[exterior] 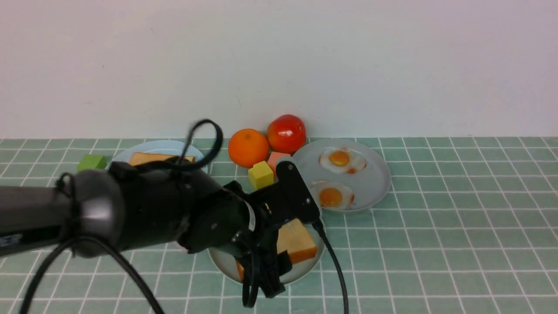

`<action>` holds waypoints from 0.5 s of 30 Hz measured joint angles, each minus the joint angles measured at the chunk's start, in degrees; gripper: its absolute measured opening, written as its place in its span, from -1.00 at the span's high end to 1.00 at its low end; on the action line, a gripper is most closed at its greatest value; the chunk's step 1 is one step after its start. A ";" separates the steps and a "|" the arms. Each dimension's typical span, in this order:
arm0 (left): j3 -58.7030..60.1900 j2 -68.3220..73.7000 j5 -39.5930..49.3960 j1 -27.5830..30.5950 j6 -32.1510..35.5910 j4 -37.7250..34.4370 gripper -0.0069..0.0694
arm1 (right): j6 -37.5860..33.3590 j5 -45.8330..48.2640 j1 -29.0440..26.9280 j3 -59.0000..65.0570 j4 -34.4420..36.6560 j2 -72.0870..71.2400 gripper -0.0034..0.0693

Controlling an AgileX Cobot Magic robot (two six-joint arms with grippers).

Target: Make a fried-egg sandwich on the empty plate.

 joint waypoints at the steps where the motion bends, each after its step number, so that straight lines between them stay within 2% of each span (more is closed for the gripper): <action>1: 0.00 -1.22 0.82 -0.27 0.00 -1.00 -0.62 | 0.00 0.00 0.00 0.00 0.13 0.00 0.73; 5: 0.00 -7.30 2.94 -2.73 -0.46 -5.00 -0.60 | 0.00 0.00 0.00 0.00 0.45 0.00 0.73; 8: 0.00 -12.92 3.43 -5.28 -2.43 -5.97 -0.50 | 0.00 0.00 0.00 0.00 0.45 0.00 0.72; 13: 0.07 -28.17 6.36 -7.57 -14.61 -6.48 0.20 | 0.00 0.79 0.00 0.00 0.45 0.00 0.71; 15: 1.06 -33.53 8.27 -7.57 -19.03 -5.37 0.55 | 0.00 1.62 0.00 0.00 0.45 -0.20 0.71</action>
